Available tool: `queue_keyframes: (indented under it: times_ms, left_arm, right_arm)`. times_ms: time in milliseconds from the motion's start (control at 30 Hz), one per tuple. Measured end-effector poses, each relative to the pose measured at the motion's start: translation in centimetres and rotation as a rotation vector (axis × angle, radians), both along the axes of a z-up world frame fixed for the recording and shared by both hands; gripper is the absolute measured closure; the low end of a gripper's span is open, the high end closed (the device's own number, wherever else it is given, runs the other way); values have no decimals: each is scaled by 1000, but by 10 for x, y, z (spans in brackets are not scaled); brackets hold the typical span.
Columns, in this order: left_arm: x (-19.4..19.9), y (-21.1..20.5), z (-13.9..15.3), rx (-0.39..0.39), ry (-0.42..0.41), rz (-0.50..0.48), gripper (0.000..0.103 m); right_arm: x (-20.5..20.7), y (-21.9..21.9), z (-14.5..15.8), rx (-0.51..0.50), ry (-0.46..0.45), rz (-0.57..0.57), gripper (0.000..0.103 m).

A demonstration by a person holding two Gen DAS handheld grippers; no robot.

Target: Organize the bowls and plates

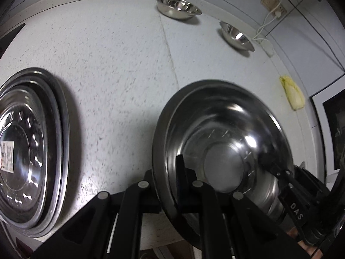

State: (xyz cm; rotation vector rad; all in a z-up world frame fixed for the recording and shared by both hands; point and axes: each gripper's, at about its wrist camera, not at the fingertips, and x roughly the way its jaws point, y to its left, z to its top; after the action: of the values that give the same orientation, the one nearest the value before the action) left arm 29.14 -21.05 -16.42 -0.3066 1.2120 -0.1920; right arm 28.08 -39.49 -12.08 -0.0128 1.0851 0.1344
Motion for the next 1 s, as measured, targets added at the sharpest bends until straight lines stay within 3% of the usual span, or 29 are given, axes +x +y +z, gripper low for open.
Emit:
queue_keyframes:
  times_ms: [667, 733, 800, 1000]
  left_arm:
    - [-7, -4, 0, 24, -7, -22, 94]
    - [-4, -4, -1, 18, -7, -21, 94]
    - [-3, -4, 0, 18, -12, -22, 93]
    - [-1, 0, 1, -5, -23, -16, 93]
  right_arm:
    - [-4, -6, -19, 13, 76, 71, 84]
    - [-3, -6, -19, 9, 80, 80, 76]
    - [-3, -5, -16, 6, 71, 84, 61]
    - [0, -5, -6, 1, 53, 105, 54]
